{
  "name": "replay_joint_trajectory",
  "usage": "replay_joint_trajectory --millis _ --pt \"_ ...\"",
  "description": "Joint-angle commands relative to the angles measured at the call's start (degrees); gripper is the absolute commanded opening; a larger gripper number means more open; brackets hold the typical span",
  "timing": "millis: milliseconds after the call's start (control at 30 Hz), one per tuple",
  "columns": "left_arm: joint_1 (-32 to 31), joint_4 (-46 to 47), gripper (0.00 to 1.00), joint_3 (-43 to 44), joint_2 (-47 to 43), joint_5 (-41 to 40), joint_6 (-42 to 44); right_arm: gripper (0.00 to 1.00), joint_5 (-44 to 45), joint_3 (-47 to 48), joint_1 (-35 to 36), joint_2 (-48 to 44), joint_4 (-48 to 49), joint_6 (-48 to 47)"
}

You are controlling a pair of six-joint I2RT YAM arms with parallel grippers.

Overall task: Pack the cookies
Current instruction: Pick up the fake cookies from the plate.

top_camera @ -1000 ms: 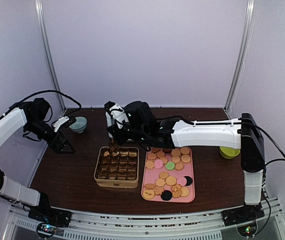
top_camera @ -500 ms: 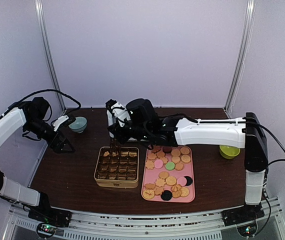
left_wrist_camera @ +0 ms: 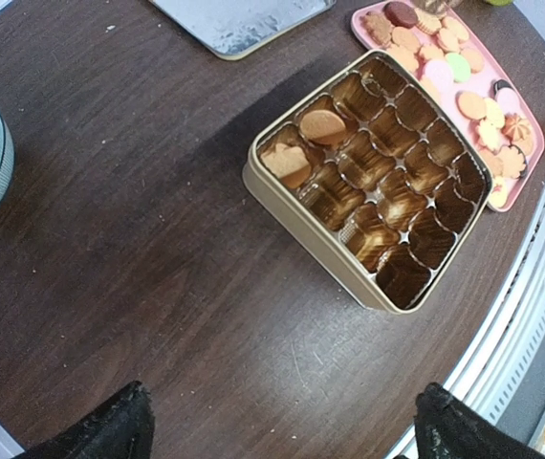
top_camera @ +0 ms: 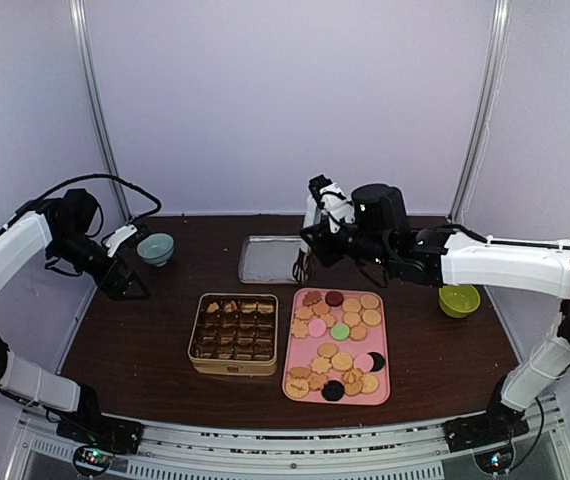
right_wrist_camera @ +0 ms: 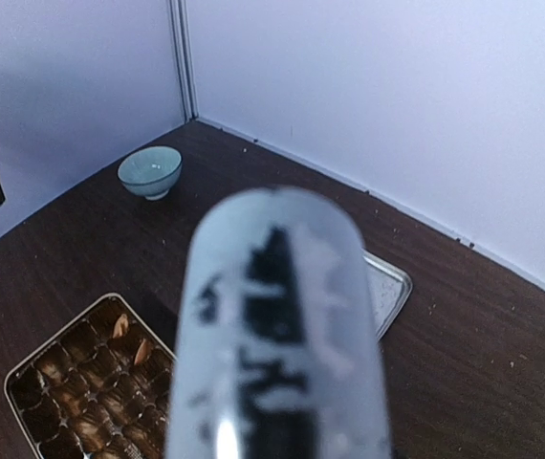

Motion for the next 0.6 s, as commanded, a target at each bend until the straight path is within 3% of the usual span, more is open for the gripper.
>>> replay_joint_trajectory --millis 0,567 --pt "0.29 1.32 0.98 2.39 -0.07 3.23 -2.06 0.35 -3.56 -4.63 0.38 -2.62 2.03 1.5" --pt "0.29 0.54 0.98 2.21 -1.24 3.49 -1.49 0.38 -15.97 -8.35 0.0 -1.17 2.77 1.29"
